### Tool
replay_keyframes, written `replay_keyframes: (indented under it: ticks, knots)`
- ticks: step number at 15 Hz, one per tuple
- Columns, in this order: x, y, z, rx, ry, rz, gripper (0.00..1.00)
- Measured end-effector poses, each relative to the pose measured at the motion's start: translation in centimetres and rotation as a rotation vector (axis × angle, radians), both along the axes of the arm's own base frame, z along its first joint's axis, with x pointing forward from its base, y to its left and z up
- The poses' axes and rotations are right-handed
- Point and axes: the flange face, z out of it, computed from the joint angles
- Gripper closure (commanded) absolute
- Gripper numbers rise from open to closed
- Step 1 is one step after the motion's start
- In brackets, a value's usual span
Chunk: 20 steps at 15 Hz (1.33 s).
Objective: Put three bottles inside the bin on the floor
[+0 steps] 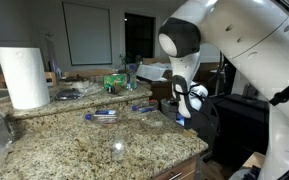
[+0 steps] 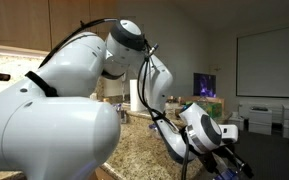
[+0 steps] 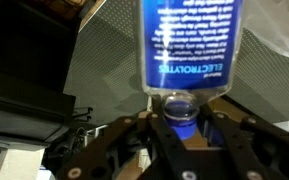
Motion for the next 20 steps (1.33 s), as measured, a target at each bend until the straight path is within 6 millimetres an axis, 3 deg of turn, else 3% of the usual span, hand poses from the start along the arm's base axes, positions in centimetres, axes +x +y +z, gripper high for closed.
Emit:
replay_keyframes:
  ticks: [5,9,13,20]
  knots:
    - [0.2,2.2,-1.5,0.034,-0.035,-0.048,0.90]
    - [0.8,3.1,-0.7,0.057,-0.057,-0.062,0.90]
    - [0.7,2.4,0.5,0.058,-0.050,-0.065,0.90]
    - [-0.8,1.1,-0.3,0.046,0.017,-0.084,0.90]
